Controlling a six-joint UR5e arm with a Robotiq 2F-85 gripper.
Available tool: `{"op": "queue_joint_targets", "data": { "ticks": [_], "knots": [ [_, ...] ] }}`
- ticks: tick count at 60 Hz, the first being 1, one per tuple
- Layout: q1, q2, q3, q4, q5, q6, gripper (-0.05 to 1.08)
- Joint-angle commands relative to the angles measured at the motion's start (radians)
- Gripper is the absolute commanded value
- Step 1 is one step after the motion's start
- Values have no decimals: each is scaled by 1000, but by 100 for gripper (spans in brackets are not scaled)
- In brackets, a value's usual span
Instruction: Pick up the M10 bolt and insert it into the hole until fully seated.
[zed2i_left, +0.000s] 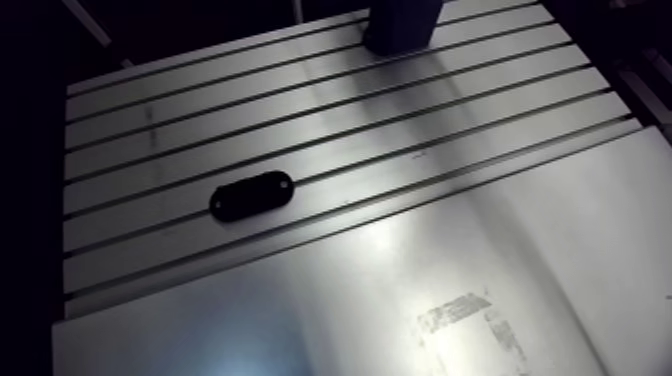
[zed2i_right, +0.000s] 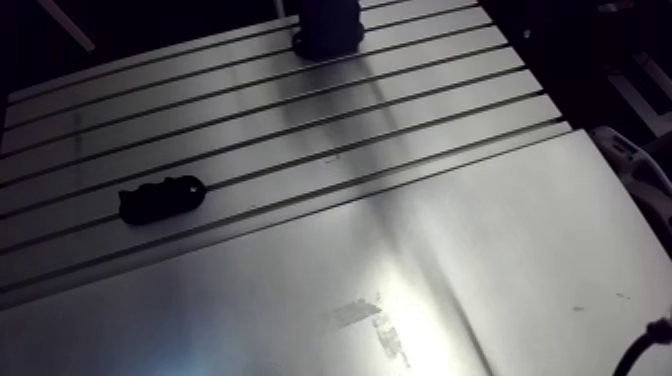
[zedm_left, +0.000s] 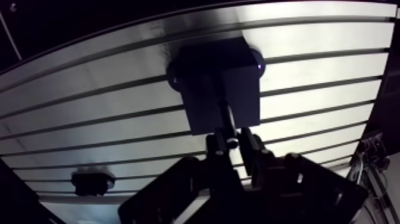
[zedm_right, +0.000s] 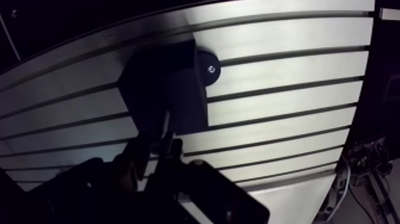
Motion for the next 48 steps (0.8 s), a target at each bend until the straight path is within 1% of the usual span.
{"op": "queue_joint_targets", "data": {
  "ticks": [1,48],
  "knots": [
    [-2,1,6,0,0,0,107],
    [-1,-1,9,-1,0,0,107]
  ]
}}
